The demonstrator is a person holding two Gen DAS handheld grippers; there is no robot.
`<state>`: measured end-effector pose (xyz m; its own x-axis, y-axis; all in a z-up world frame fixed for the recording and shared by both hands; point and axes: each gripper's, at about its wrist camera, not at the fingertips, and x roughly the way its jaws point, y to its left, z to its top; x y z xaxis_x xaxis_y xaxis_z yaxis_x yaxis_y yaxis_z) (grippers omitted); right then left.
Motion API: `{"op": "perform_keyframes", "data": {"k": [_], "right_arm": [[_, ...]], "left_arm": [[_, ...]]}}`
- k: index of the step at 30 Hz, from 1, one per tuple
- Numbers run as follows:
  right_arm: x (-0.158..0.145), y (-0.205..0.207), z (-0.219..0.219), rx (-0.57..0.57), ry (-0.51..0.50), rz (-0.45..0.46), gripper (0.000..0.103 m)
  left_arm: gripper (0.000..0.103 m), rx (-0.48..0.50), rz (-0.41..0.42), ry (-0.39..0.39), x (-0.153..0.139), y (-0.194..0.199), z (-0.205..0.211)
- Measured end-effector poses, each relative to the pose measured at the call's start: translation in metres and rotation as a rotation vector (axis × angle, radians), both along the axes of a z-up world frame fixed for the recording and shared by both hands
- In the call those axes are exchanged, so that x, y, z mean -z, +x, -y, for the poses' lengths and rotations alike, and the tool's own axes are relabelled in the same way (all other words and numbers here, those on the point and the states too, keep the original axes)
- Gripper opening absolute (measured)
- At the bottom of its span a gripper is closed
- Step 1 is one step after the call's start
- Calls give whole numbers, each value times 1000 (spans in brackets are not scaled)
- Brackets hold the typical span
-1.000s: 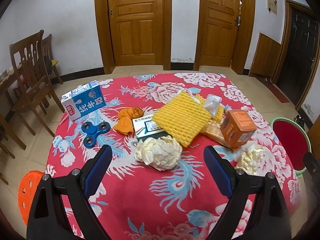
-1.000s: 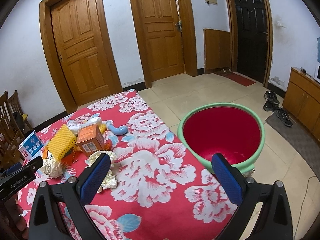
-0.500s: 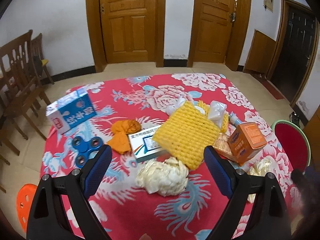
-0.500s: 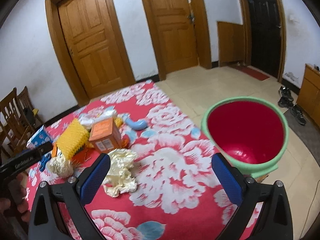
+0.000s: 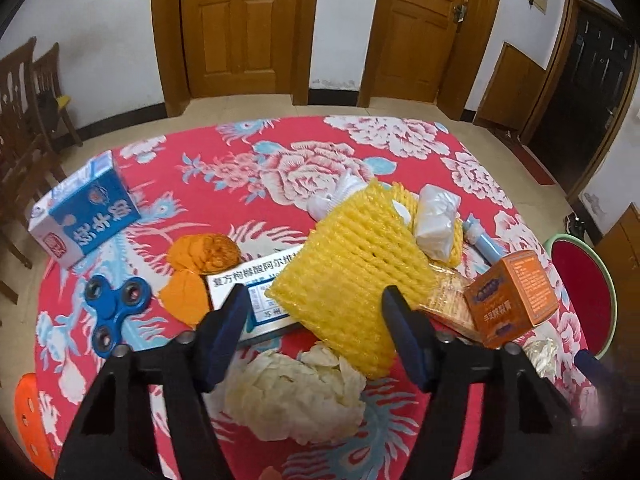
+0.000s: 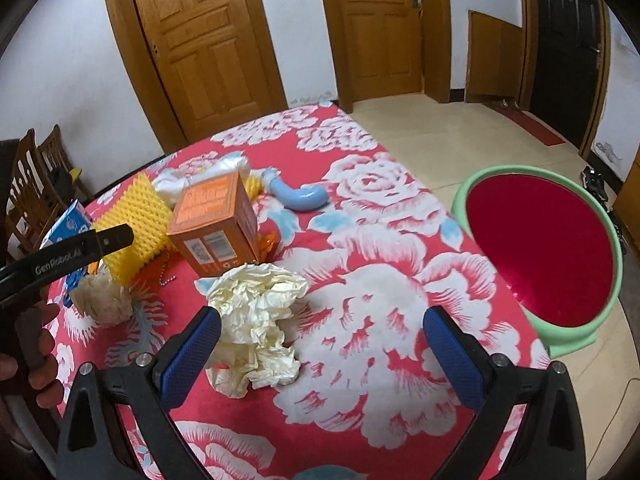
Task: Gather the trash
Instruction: 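Grasp the yellow foam net with the left tool while the right tool grasps crumpled paper, then carry the yellow foam net and crumpled paper over the red basin with both tools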
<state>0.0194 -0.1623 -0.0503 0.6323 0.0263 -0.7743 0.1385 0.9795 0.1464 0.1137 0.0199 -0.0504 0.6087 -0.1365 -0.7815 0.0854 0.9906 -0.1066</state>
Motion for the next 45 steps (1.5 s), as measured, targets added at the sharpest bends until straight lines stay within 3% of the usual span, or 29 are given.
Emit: {"op": "perform_keyframes", "data": {"k": [3, 6, 12, 14, 16, 23, 35, 45], "right_arm": [[4, 3, -1, -13, 7, -11, 103], [6, 4, -1, -24, 22, -8, 100], [8, 3, -5, -58, 66, -16, 75], [8, 3, -8, -73, 71, -12, 64], [7, 2, -11, -80, 75, -10, 59], [2, -3, -18, -106, 89, 7, 35], [-17, -22, -17, -112, 78, 74, 12], [-42, -43, 7, -73, 97, 156, 10]], "left_arm": [[57, 5, -15, -11, 5, 0, 2], [39, 31, -23, -50, 6, -2, 3], [19, 74, 0, -104, -2, -11, 7], [16, 82, 8, -115, -6, -16, 8], [13, 85, 17, -118, -9, -18, 10], [12, 87, 55, -119, -21, -31, 10], [12, 118, 120, -122, -47, -57, 16], [12, 160, 167, -112, -69, -72, 36]]}}
